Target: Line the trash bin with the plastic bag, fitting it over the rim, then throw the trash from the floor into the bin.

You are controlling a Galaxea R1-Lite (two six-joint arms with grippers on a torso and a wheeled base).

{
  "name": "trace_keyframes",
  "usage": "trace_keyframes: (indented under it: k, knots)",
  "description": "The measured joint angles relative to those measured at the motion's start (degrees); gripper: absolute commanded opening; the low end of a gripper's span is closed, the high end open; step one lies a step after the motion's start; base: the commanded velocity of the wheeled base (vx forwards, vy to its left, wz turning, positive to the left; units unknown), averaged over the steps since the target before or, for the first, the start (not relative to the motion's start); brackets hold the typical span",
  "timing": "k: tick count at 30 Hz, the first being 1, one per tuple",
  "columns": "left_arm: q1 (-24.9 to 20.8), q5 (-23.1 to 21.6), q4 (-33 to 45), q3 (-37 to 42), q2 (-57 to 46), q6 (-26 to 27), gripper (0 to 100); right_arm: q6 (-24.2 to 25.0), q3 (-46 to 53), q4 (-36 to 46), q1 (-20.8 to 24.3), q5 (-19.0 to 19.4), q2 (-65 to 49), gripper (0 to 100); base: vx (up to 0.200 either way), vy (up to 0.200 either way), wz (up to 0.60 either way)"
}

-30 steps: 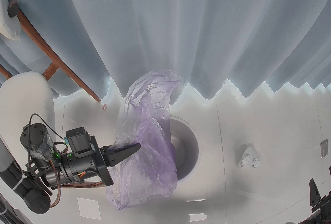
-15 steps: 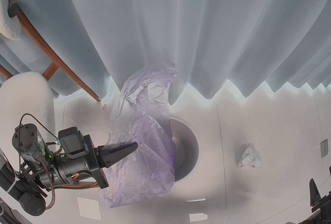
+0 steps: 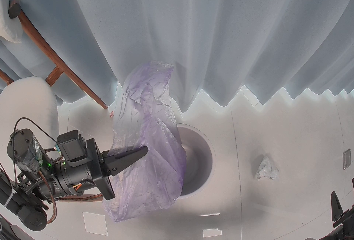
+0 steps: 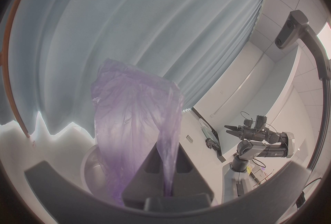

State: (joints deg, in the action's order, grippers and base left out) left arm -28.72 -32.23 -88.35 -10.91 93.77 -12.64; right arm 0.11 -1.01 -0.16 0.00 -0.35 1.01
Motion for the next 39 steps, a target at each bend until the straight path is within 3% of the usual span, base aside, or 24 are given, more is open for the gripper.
trace_keyframes:
  k: [7,13,24,31,39]
  knots:
    - [0.22,0.46,-0.01,-1.13,0.8,0.0,0,0.05,0.0,0.0,0.0,0.02,0.0,100,0.0,0.0,0.0]
    - [0.3,0.95,0.0,-2.34,0.79,-0.05,0,0.0,0.0,0.0,0.0,0.02,0.0,100,0.0,-0.2,0.0]
    - [0.65,1.61,0.0,-3.96,2.34,-0.16,0,0.02,0.0,0.02,0.0,0.02,0.0,100,0.0,0.0,0.0]
    - [0.76,5.28,-0.01,-5.46,4.44,-1.97,0,0.02,0.0,0.0,0.0,0.02,0.0,100,0.0,0.0,0.0]
    - [0.22,10.73,-0.04,-8.11,5.24,-2.55,0,0.02,0.0,0.0,0.0,0.0,0.02,100,-0.2,0.0,0.0]
